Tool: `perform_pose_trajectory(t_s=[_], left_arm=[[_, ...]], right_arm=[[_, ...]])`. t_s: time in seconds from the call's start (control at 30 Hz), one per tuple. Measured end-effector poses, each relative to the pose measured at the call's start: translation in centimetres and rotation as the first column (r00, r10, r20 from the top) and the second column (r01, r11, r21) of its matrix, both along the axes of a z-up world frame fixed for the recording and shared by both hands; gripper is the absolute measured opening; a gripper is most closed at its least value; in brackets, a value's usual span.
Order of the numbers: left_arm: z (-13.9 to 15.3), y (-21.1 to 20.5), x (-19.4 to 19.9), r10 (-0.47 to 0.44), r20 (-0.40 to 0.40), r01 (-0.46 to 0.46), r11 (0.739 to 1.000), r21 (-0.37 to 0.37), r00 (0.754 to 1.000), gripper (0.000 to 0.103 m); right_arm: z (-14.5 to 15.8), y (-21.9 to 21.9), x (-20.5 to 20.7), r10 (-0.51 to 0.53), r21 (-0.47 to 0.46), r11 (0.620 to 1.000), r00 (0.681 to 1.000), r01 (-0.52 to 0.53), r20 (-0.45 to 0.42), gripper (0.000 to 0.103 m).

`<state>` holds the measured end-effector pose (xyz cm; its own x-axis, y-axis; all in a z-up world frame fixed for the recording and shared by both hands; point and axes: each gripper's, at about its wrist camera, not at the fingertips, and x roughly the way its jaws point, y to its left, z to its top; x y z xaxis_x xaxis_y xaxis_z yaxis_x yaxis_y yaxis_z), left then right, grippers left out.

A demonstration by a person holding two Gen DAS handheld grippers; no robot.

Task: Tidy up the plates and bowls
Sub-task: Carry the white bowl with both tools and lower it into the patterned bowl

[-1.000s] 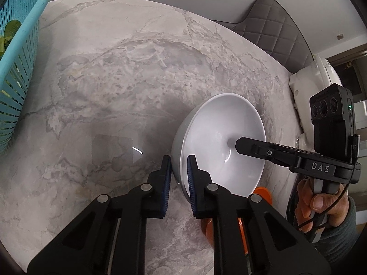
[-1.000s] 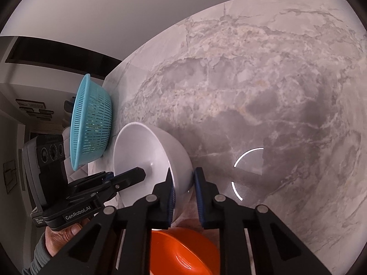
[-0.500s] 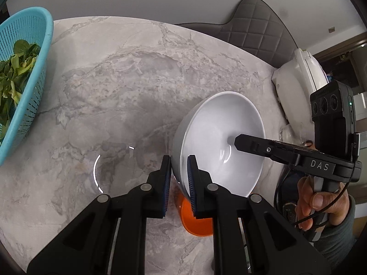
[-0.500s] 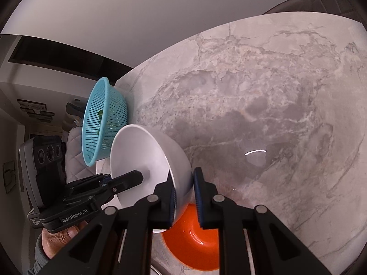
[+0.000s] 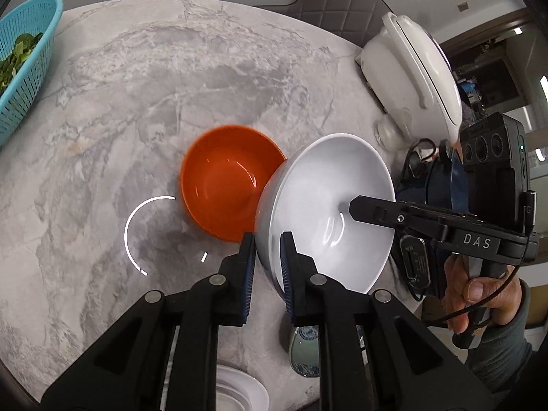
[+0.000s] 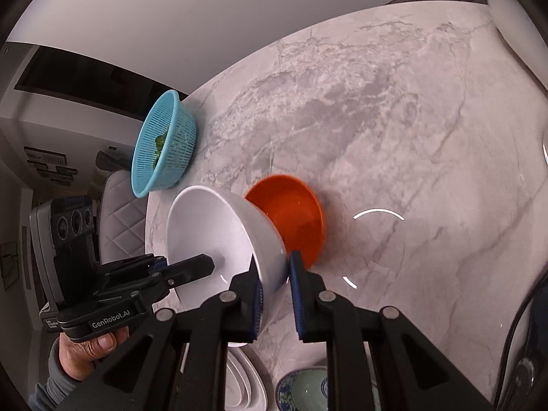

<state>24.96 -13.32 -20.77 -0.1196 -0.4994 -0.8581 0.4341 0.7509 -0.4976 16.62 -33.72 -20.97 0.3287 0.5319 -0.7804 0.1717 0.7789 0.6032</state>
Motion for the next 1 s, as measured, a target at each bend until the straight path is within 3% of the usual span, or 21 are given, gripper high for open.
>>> perform_pose_trajectory(t_s=[0.3, 0.6, 1.0], left_arm=[[-1.1, -0.7, -9.6, -0.073, -0.062, 0.072, 0.997, -0.011, 0.995, 0.013], [-3.6, -2.0, -16.4, -0.154, -0.116, 0.157, 0.987, 0.018, 0.981, 0.013], [-7.8, -3.9, -17.4, -0.178, -0.121, 0.189, 0.978, 0.087, 0.977, 0.013]], right_arm=[[-1.2, -0.2, -9.8, -0.064, -0.005, 0.998, 0.997, 0.064, -0.043, 0.017], [-5.1, -1.0, -17.5, -0.154, 0.023, 0.987, 0.979, 0.159, -0.132, 0.017], [-7.4, -0.8, -19.0, -0.17, -0.019, 0.985, 0.972, 0.169, -0.161, 0.017]])
